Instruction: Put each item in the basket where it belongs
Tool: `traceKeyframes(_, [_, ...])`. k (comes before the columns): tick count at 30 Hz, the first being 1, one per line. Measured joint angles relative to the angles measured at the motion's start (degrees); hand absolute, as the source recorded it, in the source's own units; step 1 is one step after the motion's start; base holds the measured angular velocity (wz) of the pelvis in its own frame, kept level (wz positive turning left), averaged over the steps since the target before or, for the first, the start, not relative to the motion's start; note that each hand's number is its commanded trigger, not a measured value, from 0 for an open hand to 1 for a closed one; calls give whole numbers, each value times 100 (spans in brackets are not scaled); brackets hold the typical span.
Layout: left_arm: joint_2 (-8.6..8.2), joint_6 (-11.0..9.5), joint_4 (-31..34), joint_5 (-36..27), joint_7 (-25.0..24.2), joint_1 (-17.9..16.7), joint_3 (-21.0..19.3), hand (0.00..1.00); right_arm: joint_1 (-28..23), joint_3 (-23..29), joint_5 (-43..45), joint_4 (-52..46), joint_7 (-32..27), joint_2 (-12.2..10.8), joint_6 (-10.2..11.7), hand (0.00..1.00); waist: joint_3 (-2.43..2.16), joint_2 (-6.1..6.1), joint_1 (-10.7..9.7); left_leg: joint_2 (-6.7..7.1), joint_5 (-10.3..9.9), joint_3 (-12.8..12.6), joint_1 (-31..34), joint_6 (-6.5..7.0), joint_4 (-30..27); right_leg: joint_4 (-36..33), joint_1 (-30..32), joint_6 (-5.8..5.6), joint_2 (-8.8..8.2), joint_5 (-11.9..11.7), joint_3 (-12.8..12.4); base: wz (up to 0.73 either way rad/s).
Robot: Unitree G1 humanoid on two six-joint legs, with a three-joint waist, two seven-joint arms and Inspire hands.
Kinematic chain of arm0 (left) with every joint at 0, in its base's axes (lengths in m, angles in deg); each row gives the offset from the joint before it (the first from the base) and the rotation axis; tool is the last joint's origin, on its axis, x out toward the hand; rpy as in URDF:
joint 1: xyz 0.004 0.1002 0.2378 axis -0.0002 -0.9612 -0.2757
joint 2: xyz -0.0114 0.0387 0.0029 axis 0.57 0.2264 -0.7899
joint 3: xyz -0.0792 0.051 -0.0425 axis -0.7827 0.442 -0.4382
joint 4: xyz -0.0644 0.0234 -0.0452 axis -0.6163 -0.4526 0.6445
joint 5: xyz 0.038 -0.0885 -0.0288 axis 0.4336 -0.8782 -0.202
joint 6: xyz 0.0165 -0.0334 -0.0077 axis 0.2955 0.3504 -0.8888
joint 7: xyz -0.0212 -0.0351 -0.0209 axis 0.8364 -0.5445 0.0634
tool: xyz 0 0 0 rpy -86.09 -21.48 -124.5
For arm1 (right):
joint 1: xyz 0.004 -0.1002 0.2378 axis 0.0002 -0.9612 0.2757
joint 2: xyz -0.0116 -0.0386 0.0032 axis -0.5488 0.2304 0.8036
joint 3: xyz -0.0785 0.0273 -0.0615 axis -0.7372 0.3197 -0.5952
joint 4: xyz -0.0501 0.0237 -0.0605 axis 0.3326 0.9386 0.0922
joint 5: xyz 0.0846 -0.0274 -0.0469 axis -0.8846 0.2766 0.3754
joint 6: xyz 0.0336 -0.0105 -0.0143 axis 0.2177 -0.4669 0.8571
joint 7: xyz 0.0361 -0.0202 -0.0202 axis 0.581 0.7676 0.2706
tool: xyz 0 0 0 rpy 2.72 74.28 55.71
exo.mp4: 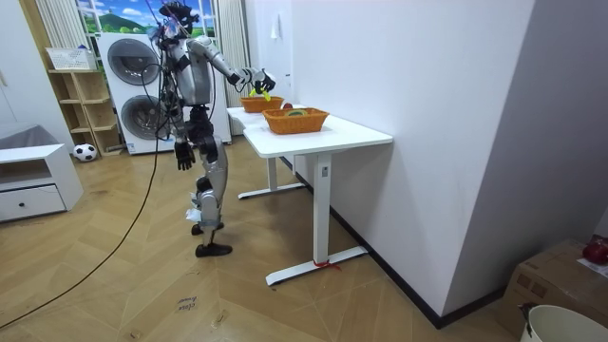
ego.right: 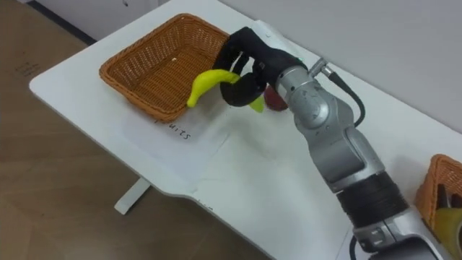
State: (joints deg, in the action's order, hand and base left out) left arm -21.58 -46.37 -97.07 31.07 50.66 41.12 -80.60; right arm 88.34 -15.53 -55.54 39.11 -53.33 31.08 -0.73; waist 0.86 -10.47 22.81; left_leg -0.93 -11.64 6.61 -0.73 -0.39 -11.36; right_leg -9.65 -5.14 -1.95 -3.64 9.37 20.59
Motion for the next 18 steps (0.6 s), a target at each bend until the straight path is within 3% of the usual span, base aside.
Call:
traceKeyframes(4, [-1,0,-1,0,9,-17,0,0,119,-6,0,83,-92,-77,16,100,58,-106,107,43,0,4,8,0,-12,2,-6,-20,-37,51,-2,0])
traceKeyframes(9, [-14,-6,-33,0,22,-57,-10,0,220,-6,69,86,-150,-78,48,100,88,-212,144,58,-2,44,60,1,-12,0,-3,-20,-46,51,45,2])
traceKeyframes(18, [-21,1,3,16,10,-132,-29,0,280,-6,77,86,-276,-77,48,100,68,-274,203,69,-2,175,150,0,-39,6,13,-20,-40,50,254,7])
